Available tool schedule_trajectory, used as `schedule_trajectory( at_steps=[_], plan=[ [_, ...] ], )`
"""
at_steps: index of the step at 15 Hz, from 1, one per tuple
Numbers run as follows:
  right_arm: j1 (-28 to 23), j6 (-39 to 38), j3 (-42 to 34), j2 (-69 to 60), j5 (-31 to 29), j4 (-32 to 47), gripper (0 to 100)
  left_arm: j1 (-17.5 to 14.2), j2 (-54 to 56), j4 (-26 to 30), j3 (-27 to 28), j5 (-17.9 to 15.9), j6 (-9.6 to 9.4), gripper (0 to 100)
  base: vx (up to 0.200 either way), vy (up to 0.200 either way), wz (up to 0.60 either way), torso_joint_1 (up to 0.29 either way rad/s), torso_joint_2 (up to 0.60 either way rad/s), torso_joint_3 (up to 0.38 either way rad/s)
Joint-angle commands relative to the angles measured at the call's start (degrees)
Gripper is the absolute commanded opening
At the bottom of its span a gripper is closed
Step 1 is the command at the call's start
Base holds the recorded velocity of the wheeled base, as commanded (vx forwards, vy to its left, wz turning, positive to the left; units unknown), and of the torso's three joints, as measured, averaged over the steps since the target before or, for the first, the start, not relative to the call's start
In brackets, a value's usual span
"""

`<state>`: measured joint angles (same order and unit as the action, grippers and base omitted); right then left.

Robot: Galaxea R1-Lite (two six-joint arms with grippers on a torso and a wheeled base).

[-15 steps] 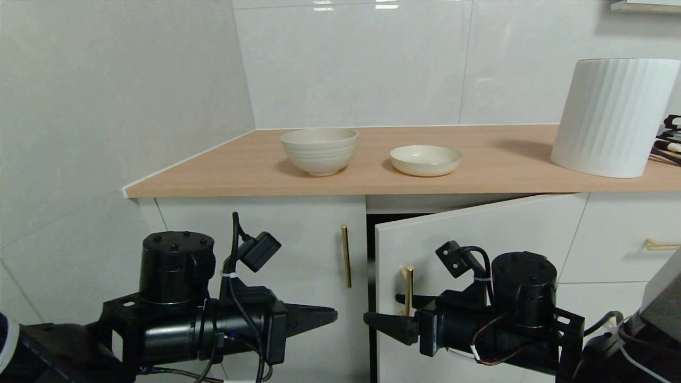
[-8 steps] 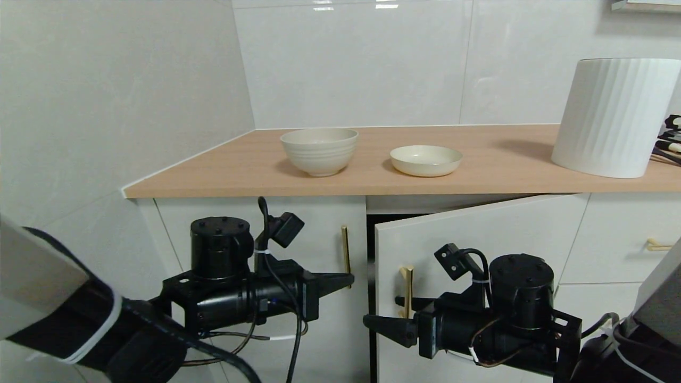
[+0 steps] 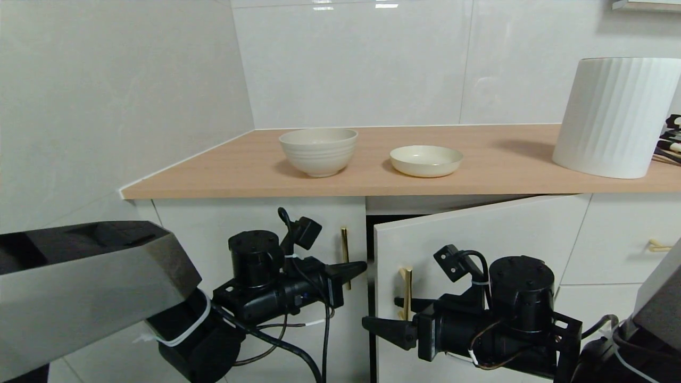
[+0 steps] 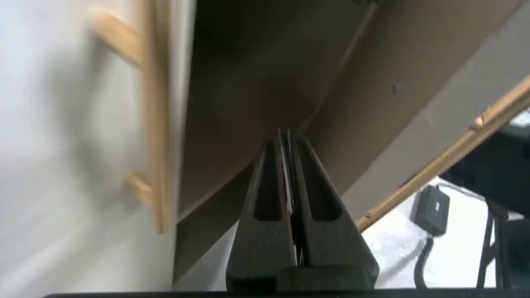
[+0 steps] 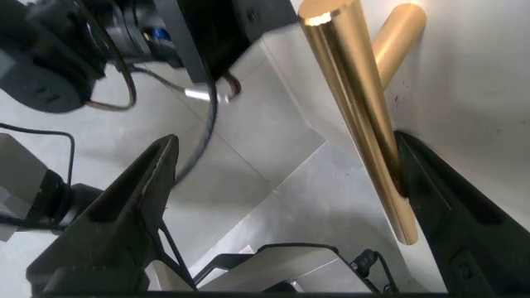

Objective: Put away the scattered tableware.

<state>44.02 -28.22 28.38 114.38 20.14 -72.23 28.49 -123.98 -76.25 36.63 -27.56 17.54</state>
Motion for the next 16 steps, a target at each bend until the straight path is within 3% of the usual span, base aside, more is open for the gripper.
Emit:
schedule_trajectory(
  at_steps=[1, 5, 14, 16],
  plan=[
    [0.0, 0.0, 0.0, -0.1, 0.2, -0.2, 100, 2.0, -2.1, -0.5, 0.5, 0.1, 0.04, 0, 0.0, 0.0, 0.0, 0.0, 0.0, 0.0],
    [0.0, 0.1, 0.0, -0.1, 0.2, -0.5, 100, 5.5, -4.6, -2.9, 2.7, 4.9, 0.04, 0, 0.0, 0.0, 0.0, 0.0, 0.0, 0.0],
    [-1.9, 0.9, -1.8, -1.8, -0.3, -1.2, 100, 8.2, -5.7, -6.9, 2.9, 4.8, 0.12, 0, 0.0, 0.0, 0.0, 0.0, 0.0, 0.0],
    [-4.8, 5.1, -4.1, -3.8, -1.4, -1.3, 100, 9.0, -5.7, -7.0, 3.1, 4.5, 0.12, 0, 0.0, 0.0, 0.0, 0.0, 0.0, 0.0]
  ],
)
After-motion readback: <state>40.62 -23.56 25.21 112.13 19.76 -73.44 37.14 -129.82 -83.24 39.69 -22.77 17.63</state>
